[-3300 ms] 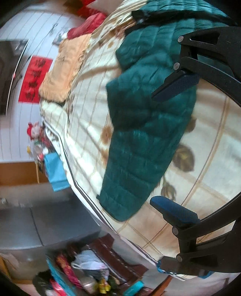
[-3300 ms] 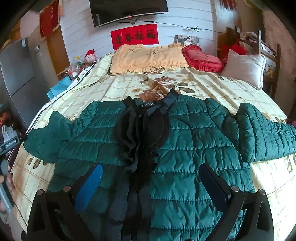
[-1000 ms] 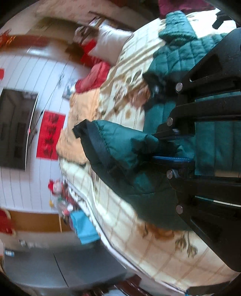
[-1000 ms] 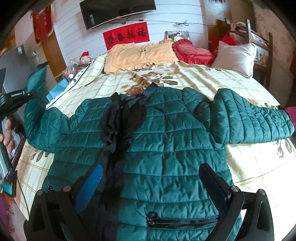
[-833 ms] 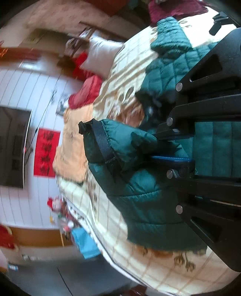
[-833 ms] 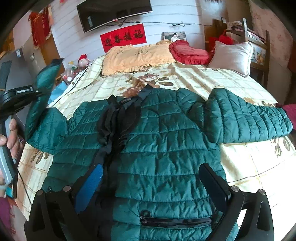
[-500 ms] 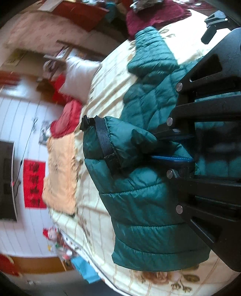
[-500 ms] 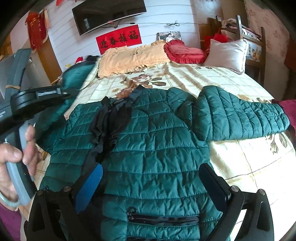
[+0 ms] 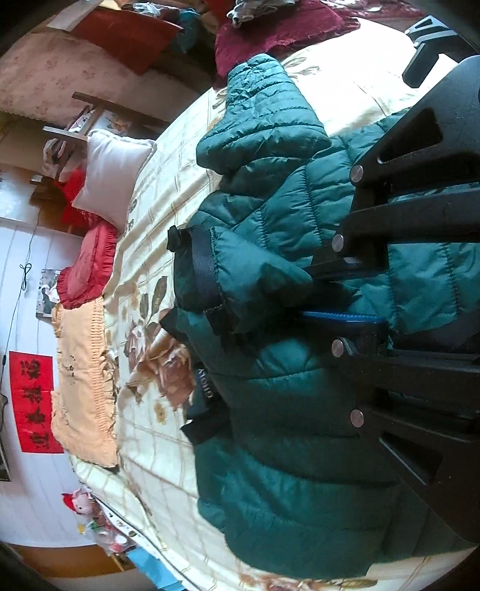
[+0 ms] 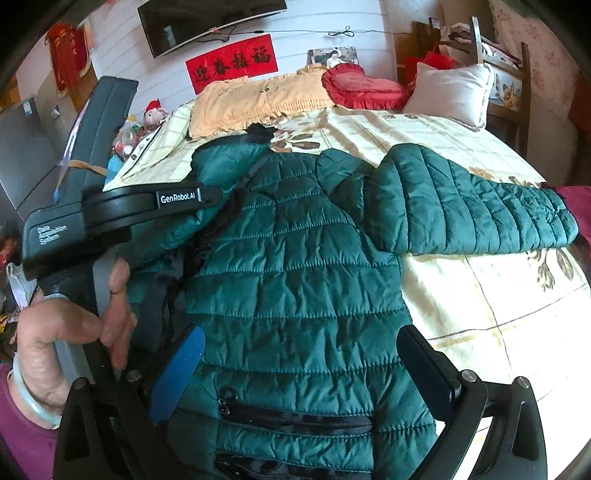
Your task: Fold large clothes
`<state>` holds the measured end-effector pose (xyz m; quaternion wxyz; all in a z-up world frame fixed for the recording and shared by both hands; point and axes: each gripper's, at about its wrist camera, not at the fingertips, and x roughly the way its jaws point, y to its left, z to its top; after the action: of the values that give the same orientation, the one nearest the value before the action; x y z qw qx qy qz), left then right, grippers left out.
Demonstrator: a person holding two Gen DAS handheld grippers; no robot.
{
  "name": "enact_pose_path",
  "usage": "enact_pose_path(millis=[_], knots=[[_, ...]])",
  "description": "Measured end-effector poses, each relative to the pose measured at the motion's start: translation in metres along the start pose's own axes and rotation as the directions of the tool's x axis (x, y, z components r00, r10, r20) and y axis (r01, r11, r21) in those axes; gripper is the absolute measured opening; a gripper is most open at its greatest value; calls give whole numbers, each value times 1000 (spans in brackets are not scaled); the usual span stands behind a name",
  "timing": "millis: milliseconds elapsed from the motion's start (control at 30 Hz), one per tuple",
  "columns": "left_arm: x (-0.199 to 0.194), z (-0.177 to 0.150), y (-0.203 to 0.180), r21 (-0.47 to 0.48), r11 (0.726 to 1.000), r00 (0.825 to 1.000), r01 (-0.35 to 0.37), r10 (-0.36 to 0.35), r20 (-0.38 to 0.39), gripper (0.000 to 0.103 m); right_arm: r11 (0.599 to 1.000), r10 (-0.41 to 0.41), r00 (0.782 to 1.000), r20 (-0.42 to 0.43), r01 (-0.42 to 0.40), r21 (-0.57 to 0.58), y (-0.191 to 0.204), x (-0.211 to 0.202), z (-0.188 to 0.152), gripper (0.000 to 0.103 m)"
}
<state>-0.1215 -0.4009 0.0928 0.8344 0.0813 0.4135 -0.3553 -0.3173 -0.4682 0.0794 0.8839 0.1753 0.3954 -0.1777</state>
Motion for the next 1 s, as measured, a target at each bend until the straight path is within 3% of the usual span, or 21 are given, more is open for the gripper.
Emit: enact_pose_path(millis=[133, 267, 433, 567, 633, 767, 900, 967, 1000], knots=[[4, -2, 7, -41, 995, 995, 90, -92, -41, 18, 1000, 5, 1000, -15, -5, 14, -4, 3, -1, 103], [1, -3, 14, -84, 980, 982, 178, -183, -54, 41, 1000, 10, 1000, -22, -9, 19, -3, 4, 1, 103], [-26, 3, 36, -131, 962, 969, 238, -245, -35, 57, 1000, 21, 1000, -24, -20, 7, 4, 5, 7, 103], [-61, 4, 68, -103, 984, 990, 144, -144, 8, 57, 998, 59, 998, -8, -59, 0, 12, 11, 25, 103], [-75, 0, 86, -73, 997, 1000, 9, -7, 25, 57, 997, 78, 997, -18, -77, 18, 15, 24, 39, 103], [-90, -14, 135, -89, 974, 976, -208, 213, 49, 57, 994, 96, 994, -56, -93, 50, 23, 60, 68, 103], [-93, -30, 183, -181, 948, 963, -263, 269, 8, 57, 997, 42, 992, -115, -35, 64, 30, 105, 91, 101], [-96, -38, 204, -232, 934, 960, -272, 280, 0, 57, 991, 61, 987, -147, -43, 123, 27, 127, 96, 90], [-98, -41, 214, -263, 925, 959, -275, 284, -4, 57, 986, 90, 984, -155, -66, 154, 25, 134, 96, 78]])
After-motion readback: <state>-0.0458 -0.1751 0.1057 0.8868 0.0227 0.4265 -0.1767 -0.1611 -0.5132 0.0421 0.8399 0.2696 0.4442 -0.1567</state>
